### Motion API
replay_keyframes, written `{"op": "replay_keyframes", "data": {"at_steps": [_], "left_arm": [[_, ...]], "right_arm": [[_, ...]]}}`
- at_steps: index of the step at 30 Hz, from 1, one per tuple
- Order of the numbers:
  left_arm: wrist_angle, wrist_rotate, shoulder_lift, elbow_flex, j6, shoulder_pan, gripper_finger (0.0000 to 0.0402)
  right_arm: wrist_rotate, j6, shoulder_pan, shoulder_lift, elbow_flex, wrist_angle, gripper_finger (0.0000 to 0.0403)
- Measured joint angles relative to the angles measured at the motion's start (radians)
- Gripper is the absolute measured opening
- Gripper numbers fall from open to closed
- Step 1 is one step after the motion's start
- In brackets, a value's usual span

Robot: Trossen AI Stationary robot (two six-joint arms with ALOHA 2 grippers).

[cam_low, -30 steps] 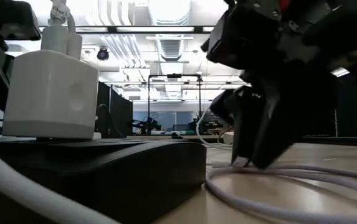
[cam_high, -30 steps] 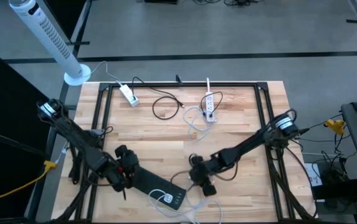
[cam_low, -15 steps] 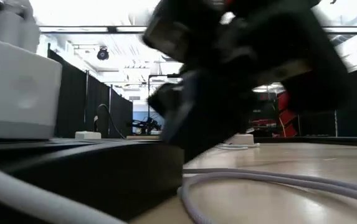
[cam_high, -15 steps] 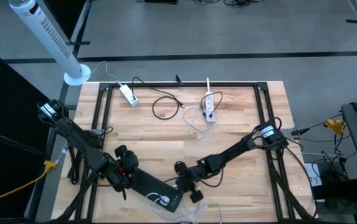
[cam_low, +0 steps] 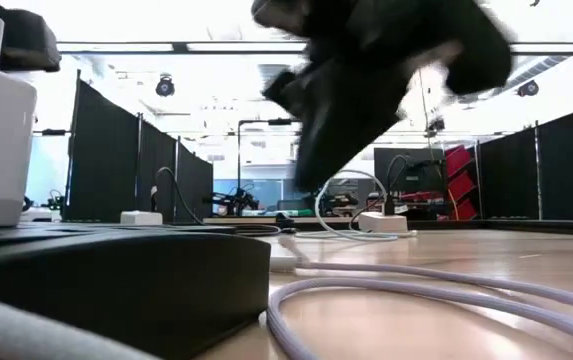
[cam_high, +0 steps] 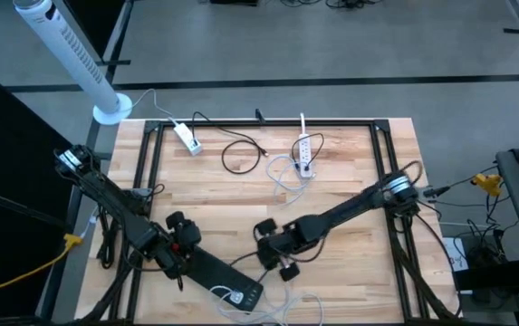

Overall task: Insert USB
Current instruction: Return to Home Position

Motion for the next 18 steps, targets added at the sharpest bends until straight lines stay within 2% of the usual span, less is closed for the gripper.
{"op": "replay_keyframes", "data": {"at_steps": [3, 6, 8, 11, 14, 16, 18], "left_arm": [[0.021, -0.142, -0.001, 0.0, 0.056, 0.0, 0.0], [0.081, -0.28, -0.019, 0.0, 0.17, 0.0, 0.0], [0.126, -0.336, -0.046, 0.0, 0.253, 0.004, 0.0], [0.206, -0.388, -0.112, -0.004, 0.391, 0.005, 0.0], [0.36, -0.421, -0.192, -0.03, 0.583, 0.009, 0.0], [0.539, -0.405, -0.249, -0.068, 0.751, 0.023, 0.0], [0.776, -0.324, -0.303, -0.129, 0.94, 0.056, 0.0]], "right_arm": [[-0.002, 0.005, -0.025, -0.1, -0.071, -0.042, 0.0], [0.005, 0.035, -0.058, -0.24, -0.165, -0.001, 0.0], [0.004, 0.071, -0.08, -0.346, -0.245, 0.059, 0.0], [0.016, 0.096, -0.109, -0.517, -0.412, 0.205, 0.0], [0.072, 0.097, -0.125, -0.708, -0.585, 0.382, 0.0], [0.084, 0.108, -0.131, -0.829, -0.686, 0.463, 0.0], [0.086, 0.124, -0.131, -0.936, -0.782, 0.53, 0.0]]}}
